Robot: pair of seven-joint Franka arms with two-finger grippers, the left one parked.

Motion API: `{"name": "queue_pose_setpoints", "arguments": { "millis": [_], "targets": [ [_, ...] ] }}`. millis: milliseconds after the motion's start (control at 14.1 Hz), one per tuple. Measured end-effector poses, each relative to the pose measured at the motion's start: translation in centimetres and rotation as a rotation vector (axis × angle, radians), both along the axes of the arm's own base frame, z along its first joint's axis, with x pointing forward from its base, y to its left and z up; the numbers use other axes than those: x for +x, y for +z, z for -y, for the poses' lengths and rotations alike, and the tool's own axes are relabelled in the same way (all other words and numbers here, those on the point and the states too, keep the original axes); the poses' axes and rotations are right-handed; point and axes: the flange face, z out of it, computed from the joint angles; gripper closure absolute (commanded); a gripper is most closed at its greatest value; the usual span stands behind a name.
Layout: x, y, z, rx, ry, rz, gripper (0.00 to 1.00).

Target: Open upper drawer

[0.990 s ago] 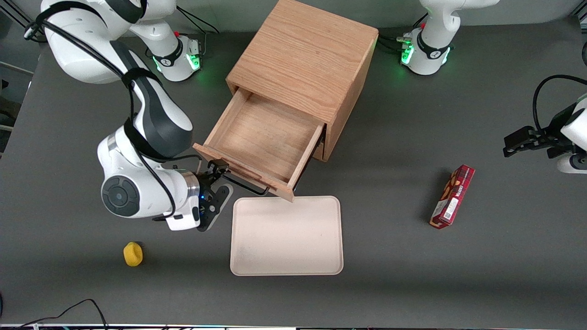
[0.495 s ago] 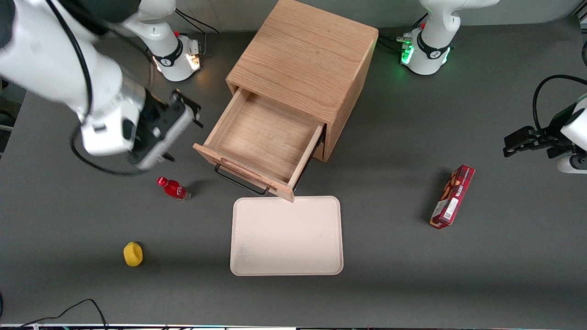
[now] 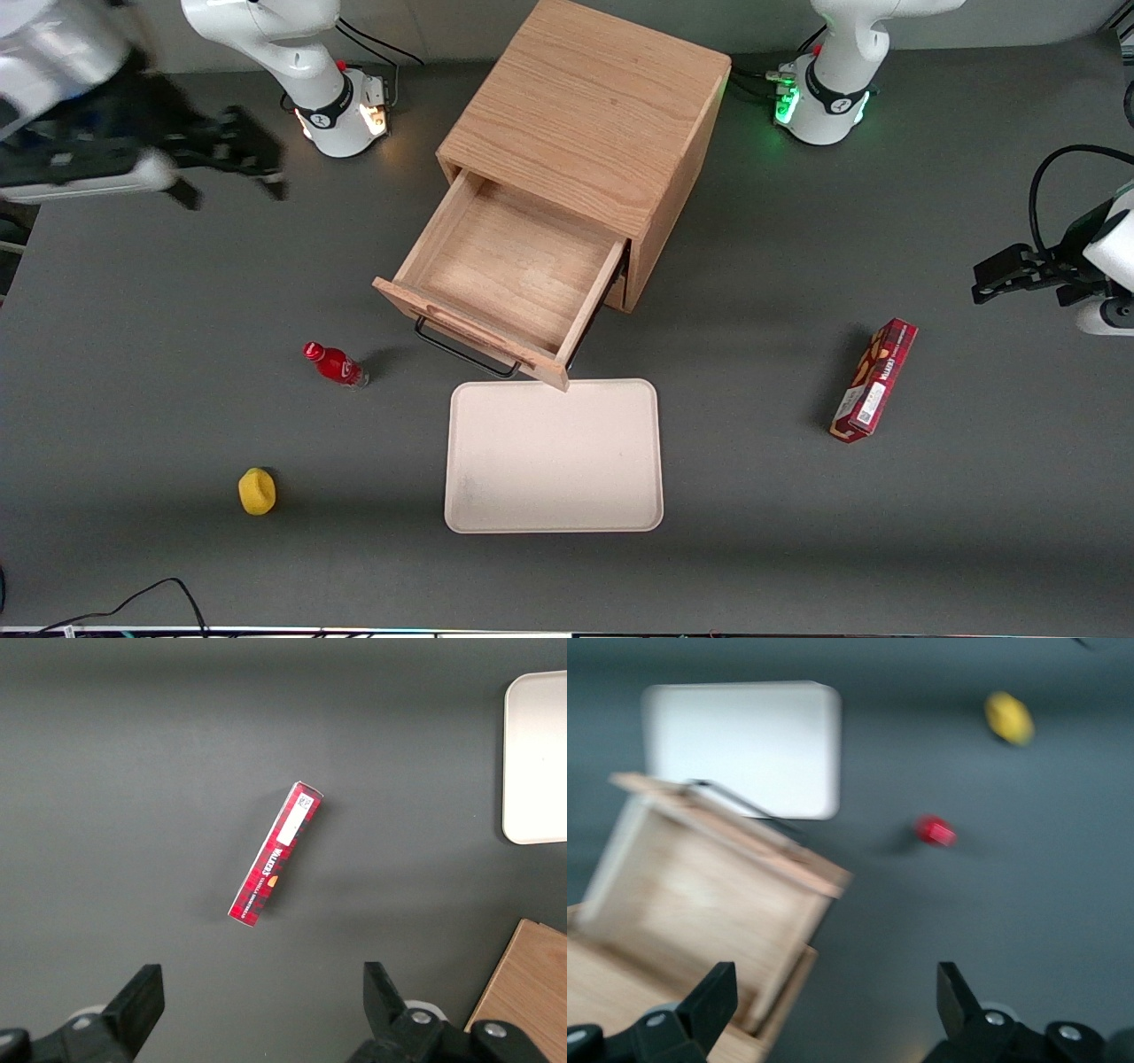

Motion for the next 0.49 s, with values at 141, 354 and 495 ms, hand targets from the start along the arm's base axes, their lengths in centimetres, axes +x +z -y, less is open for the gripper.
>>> {"name": "queue_pose_setpoints", "arguments": {
  "millis": [141, 354, 495],
  "targets": [
    [-0.2, -1.3, 6.6, -0.039, -0.099, -0.093, 0.0],
    [-1.2, -4.0, 10.0, -0.044, -0.148, -0.095, 0.0],
    [-4.0, -5.7, 9.4, -0.042, -0.138, -0.033, 0.0]
  ]
}}
